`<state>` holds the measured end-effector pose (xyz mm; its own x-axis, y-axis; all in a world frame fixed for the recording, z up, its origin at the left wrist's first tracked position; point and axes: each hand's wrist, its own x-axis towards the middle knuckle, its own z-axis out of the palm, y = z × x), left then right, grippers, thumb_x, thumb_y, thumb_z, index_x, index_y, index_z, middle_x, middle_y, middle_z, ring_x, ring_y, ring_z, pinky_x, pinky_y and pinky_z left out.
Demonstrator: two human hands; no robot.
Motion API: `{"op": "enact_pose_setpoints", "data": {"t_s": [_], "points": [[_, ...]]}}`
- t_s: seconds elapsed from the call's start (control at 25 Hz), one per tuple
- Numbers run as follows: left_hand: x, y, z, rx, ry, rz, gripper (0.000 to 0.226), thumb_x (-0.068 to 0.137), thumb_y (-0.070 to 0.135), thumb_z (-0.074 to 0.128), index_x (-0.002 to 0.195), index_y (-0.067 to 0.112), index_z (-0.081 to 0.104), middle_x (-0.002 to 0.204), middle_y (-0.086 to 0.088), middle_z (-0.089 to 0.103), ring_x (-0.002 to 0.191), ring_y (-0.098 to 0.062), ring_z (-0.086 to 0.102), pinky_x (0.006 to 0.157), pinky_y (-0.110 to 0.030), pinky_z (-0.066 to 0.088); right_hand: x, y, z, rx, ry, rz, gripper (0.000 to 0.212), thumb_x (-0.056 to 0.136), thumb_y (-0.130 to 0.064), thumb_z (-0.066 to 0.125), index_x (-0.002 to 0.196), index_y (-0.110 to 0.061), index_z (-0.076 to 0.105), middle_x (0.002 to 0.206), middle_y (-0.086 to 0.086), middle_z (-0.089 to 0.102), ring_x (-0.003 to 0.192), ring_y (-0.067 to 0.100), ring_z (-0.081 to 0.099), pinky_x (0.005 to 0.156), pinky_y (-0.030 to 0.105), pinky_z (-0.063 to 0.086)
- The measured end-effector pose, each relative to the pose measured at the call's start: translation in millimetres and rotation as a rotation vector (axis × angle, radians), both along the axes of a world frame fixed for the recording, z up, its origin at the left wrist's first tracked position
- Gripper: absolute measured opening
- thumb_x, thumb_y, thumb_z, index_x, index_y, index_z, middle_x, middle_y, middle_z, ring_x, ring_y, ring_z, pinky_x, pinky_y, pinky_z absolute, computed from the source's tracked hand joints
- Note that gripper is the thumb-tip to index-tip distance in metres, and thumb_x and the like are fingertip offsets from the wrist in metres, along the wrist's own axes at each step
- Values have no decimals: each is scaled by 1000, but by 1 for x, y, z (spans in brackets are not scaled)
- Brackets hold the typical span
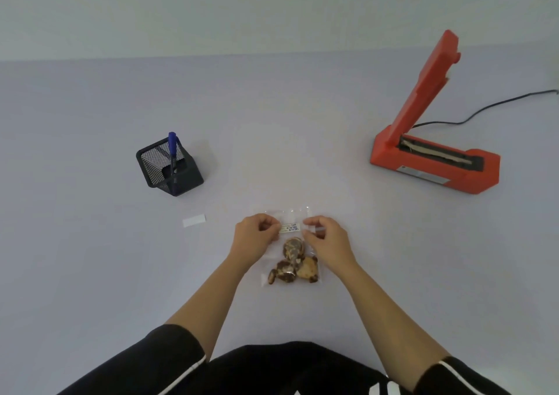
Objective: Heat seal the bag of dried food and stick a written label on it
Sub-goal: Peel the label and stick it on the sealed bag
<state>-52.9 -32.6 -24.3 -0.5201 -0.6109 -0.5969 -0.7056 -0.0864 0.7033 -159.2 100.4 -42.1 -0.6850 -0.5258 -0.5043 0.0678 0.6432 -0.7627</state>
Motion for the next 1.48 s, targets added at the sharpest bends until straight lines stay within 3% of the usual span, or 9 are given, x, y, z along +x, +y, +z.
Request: {"op": "enact_pose_setpoints", "data": {"t_s": [0.28, 0.48, 0.68, 0.84, 1.08, 1.48], "points": [[-5, 0, -6, -56, -36, -37, 6, 84, 17, 64, 81, 17, 69, 79, -6, 71, 76, -20, 66, 77, -32, 55, -3, -7, 1, 23, -19, -63, 17, 80, -31, 72, 90, -18, 66, 83, -8, 64, 73, 3, 56, 63, 12, 43], [-8, 0, -8, -100, -57, -66, 7, 84, 17, 64, 78, 18, 67, 77, -4, 69, 77, -21, 66, 77, -33, 55, 0, -12, -1, 71, 60, -59, 15, 78, -27, 74, 87, -18, 65, 87, -3, 65, 69, 2, 53, 67, 19, 43], [-10, 3, -10, -171, -87, -98, 7, 83, 15, 61, 81, 13, 67, 70, 3, 62, 69, -13, 57, 62, -19, 46, 2, -14, -3, 103, 138, -20, 12, 79, -24, 72, 86, -19, 64, 92, -1, 64, 72, 5, 52, 69, 22, 41], [-12, 8, -12, -253, -85, -107, 7, 82, 18, 64, 84, 11, 64, 69, 4, 59, 67, -14, 55, 66, -27, 49, 2, -14, -4, 101, 143, -12, 11, 79, -25, 72, 85, -21, 63, 92, -1, 64, 75, 8, 54, 70, 23, 44], [-19, 10, -15, -276, -154, -123, 27, 79, 31, 71, 84, 10, 55, 75, -1, 56, 69, -18, 53, 65, -30, 45, 4, -16, -5, 104, 151, -20, 12, 80, -23, 71, 89, -19, 64, 94, -3, 62, 80, 9, 55, 73, 23, 46], [-19, 0, -17, -173, -149, -120, 16, 81, 14, 70, 88, 11, 56, 81, -3, 57, 75, -20, 54, 72, -32, 48, 5, -17, -2, 146, 169, -3, 10, 82, -21, 69, 91, -19, 64, 97, -4, 61, 76, 10, 57, 70, 19, 41]]}}
